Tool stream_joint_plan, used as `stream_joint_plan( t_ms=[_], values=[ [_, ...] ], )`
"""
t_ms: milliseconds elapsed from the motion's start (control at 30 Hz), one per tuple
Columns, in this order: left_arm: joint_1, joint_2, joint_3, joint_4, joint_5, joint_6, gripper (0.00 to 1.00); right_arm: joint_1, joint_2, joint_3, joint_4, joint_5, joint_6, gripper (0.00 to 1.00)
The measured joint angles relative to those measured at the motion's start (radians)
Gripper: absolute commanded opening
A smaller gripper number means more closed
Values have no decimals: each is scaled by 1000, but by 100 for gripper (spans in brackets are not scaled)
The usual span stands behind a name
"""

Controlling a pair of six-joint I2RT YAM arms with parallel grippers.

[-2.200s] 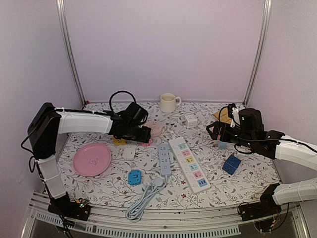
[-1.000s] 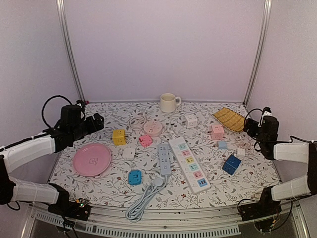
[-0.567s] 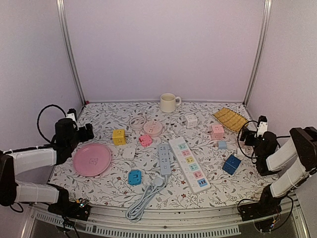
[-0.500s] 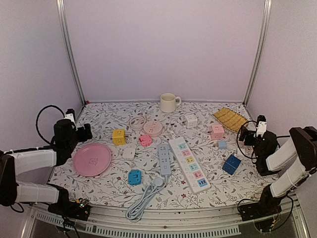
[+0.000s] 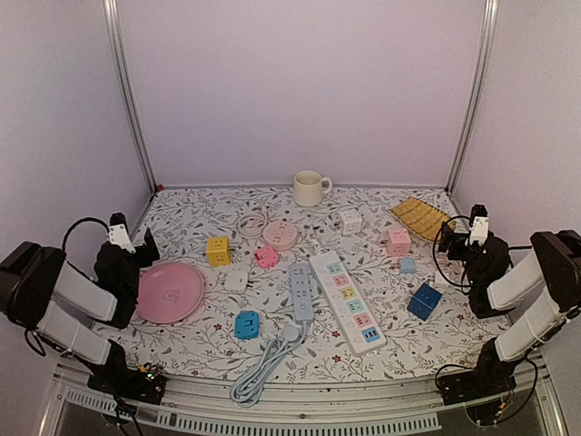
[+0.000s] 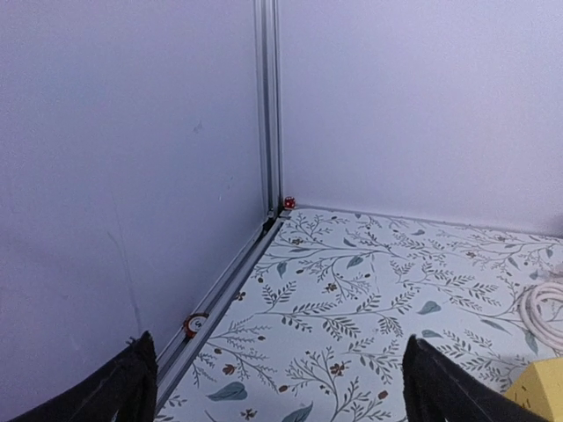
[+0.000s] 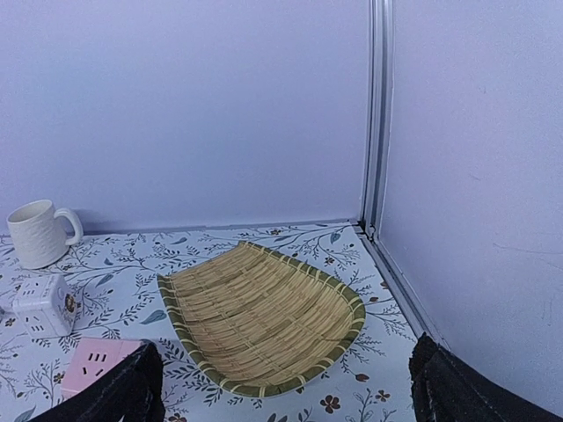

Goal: Pull the plug off the socket

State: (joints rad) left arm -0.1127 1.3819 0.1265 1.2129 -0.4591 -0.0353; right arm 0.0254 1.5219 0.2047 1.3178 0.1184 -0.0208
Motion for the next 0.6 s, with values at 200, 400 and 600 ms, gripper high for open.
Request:
stream_joint_plan(
  t_ms=[200, 400, 600],
  values=[
    [0, 142, -13, 226, 64, 55, 97, 0, 0, 0, -1, 0, 0, 99],
    [2, 182, 54, 221, 109, 77, 97, 0, 0, 0, -1, 0, 0, 99],
    [14, 182, 83, 198, 132, 77, 97, 0, 0, 0, -1, 0, 0, 99]
  ],
)
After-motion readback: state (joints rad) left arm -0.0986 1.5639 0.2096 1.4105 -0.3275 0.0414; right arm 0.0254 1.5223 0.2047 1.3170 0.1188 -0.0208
